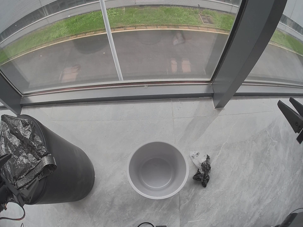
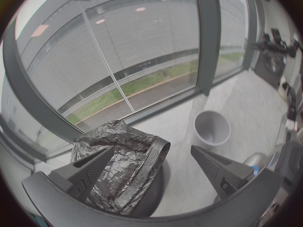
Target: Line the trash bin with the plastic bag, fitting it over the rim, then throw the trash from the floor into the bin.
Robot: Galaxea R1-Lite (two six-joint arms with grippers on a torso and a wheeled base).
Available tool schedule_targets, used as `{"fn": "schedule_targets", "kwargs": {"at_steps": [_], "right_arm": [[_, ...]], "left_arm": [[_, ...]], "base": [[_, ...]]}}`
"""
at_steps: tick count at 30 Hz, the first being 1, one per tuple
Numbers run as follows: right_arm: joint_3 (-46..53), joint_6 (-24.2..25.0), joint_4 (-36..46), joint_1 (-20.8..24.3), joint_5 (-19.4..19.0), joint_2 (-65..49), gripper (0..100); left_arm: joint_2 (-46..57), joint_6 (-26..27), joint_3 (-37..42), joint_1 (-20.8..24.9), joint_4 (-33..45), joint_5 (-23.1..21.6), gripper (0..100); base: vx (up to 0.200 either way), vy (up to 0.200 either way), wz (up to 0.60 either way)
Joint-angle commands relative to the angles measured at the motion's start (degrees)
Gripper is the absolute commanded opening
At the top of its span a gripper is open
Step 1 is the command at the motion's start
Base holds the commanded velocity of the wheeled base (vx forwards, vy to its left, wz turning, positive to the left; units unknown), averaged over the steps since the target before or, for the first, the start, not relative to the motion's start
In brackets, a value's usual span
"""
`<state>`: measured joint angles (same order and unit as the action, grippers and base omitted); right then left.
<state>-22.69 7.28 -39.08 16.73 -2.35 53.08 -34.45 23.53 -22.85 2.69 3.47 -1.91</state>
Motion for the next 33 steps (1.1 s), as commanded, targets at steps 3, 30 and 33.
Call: {"fn": "schedule_targets", "kwargs": {"at_steps": [3,30,33], "right_arm": [[1.2,1.3,-3.2,2.3,-0.1,8.5,100],[1.2,3.1,-3.1,2.3,-0.1,8.8,100],[1.2,3.1,-3.1,2.3,-0.1,8.8,100]], "left_arm": [[-13.0,9.4,-2.0,-0.4,-0.1,5.3,100],[-35.5,10.1,-2.0,-5.6,-13.5,6.0,100],[-37.3,10.0,-2.2,-5.7,-14.8,6.0,100]], "base": [[0.0,0.0,0.0],[0.0,0.0,0.0],[0.0,0.0,0.0]]}}
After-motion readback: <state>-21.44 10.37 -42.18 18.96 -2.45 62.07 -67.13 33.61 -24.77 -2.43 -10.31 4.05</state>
